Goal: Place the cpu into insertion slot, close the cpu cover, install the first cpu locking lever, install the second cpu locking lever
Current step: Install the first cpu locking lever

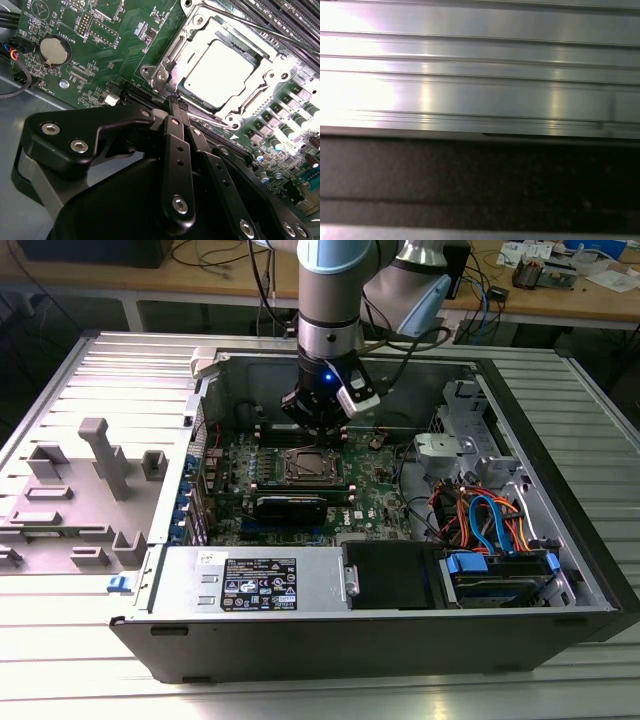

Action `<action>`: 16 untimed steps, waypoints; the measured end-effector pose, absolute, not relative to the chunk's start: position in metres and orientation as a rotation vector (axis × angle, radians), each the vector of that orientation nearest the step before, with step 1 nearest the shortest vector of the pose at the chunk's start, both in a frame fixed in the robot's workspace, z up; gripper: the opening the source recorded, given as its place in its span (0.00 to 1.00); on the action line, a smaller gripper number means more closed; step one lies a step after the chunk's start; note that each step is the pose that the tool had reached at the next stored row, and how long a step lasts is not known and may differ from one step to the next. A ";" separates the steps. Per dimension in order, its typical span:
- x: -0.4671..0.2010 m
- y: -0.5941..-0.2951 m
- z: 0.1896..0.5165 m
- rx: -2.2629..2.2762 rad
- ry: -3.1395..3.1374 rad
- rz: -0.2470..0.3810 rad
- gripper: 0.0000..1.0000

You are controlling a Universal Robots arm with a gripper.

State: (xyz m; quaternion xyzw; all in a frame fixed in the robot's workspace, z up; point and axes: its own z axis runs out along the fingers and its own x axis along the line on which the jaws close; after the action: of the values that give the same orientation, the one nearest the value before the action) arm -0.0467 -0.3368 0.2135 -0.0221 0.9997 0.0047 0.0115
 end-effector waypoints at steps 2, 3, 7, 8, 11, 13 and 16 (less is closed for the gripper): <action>-0.047 -0.337 0.213 -0.069 3.118 0.015 0.11; -0.047 -0.337 0.213 -0.069 3.118 0.015 0.11; -0.047 -0.337 0.213 -0.069 3.118 0.015 0.11; -0.047 -0.337 0.213 -0.069 3.118 0.015 0.11; -0.047 -0.337 0.213 -0.069 3.118 0.015 0.11; -0.047 -0.337 0.213 -0.069 3.118 0.015 0.11; -0.052 -0.337 0.213 -0.069 3.118 0.015 0.11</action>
State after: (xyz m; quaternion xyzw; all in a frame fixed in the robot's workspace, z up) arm -0.0516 -0.3366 0.2126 -0.0221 0.9997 0.0049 0.0116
